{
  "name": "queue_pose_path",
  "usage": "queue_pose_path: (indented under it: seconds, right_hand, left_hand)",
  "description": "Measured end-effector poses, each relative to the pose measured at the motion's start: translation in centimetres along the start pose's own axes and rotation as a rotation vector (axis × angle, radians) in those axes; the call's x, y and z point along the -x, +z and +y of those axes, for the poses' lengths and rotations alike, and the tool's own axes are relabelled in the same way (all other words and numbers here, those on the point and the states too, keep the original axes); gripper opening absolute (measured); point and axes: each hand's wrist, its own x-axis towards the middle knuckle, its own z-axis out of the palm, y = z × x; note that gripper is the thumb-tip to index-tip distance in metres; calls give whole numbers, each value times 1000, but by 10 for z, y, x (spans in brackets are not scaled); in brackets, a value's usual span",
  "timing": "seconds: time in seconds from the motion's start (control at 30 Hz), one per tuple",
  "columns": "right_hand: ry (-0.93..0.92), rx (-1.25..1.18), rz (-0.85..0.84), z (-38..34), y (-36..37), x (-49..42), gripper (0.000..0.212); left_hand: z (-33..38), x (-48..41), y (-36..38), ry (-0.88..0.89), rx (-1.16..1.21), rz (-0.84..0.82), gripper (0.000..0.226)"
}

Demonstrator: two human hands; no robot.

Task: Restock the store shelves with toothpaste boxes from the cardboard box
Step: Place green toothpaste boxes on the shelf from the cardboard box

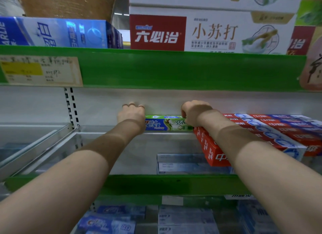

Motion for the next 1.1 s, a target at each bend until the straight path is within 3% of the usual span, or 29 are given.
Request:
queue_pose_path:
  seconds: [0.3, 0.57, 0.77, 0.97, 1.1]
  right_hand:
    - [-50, -24, 37, -6, 3, 0, 25]
    - [-42, -33, 36, -8, 5, -1, 24]
    - [-26, -168, -45, -1, -8, 3, 25]
    - [-9, -122, -169, -4, -11, 1, 30]
    - [-47, -300, -111, -12, -25, 10, 26]
  left_hand:
    - [-3, -1, 2, 100, 20, 36, 46]
    - [-5, 3, 4, 47, -57, 80, 49]
    - [-15, -1, -2, 40, -64, 74, 38]
    - [-12, 0, -3, 22, -91, 74, 31]
    - [-10, -1, -15, -79, 92, 41, 25]
